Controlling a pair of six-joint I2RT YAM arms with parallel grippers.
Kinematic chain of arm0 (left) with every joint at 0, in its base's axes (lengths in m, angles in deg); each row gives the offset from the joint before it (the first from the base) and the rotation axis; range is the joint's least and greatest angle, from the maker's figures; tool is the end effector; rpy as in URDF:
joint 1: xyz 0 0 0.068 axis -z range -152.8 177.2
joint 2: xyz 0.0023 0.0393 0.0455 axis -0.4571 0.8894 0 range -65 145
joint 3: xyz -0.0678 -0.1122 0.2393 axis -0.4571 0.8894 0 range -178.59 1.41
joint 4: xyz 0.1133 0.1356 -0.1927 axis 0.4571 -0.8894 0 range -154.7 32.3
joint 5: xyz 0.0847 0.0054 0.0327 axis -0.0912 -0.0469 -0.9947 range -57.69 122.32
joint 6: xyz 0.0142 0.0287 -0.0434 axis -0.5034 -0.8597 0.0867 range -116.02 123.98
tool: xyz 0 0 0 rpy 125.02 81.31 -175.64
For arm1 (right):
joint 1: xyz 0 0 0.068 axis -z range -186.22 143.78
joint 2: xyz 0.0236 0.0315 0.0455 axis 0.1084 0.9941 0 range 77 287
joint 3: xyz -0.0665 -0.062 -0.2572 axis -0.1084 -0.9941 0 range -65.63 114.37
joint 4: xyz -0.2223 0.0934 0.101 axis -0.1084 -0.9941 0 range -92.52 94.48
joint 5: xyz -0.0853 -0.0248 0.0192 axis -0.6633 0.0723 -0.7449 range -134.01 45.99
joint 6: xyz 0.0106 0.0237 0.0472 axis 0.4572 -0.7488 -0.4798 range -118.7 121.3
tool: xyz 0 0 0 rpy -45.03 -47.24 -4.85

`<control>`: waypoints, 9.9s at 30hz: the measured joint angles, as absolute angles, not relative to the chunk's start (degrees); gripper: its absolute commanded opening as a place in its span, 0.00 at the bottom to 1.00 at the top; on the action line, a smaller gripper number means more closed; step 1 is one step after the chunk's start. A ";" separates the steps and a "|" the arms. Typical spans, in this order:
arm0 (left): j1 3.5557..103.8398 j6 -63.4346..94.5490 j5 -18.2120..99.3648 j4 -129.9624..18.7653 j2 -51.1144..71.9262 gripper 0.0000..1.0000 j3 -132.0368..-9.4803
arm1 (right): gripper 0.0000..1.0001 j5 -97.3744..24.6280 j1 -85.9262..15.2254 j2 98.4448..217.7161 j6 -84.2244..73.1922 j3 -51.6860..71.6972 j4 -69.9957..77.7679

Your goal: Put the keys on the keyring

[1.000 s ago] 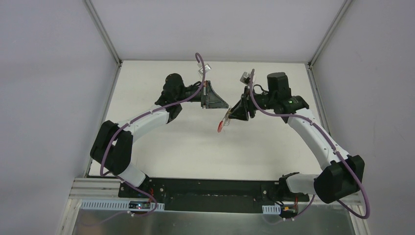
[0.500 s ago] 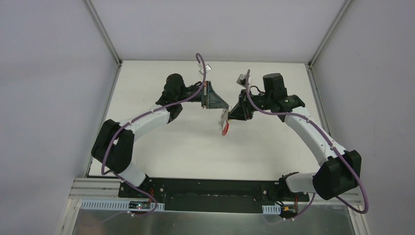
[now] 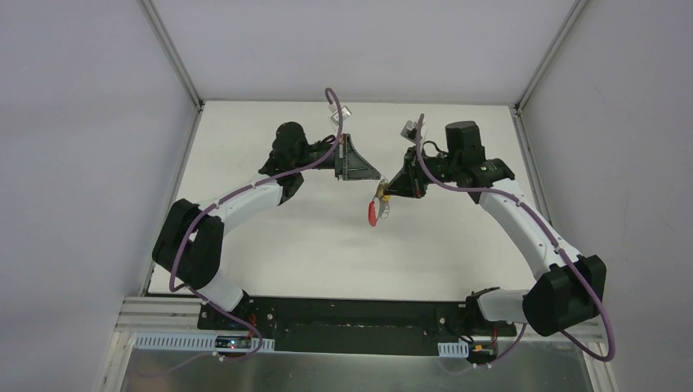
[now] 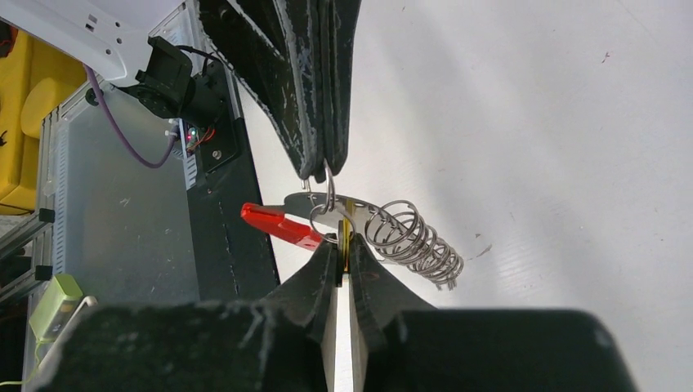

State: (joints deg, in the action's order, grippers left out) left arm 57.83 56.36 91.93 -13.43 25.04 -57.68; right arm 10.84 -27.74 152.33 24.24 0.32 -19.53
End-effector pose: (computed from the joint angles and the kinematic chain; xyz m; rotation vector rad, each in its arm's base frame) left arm 0.2862 -0.2051 0.3242 0.7449 1.5941 -1.8054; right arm 0.2531 0.1309 0.3362 -1.2444 1.6017 1.0006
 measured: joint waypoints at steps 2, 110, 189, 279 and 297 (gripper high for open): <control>57.50 55.81 91.95 -13.50 25.04 0.00 -57.68 | 0.04 10.84 -27.37 151.89 24.24 0.30 -19.51; 50.73 16.75 72.04 -68.07 22.37 0.61 -68.39 | 0.00 -22.82 -33.73 156.90 33.22 0.83 -31.31; 34.71 1.39 40.24 -77.43 -16.95 0.99 -51.56 | 1.00 -35.96 -9.78 149.01 18.77 -1.84 -19.31; 33.09 2.79 42.53 -72.16 -25.49 0.99 -41.92 | 1.00 -30.69 -6.87 122.74 5.35 -21.99 -1.87; 32.72 2.81 42.77 -72.16 -25.08 0.99 -41.92 | 1.00 -30.67 -6.82 122.76 5.33 -22.25 -1.87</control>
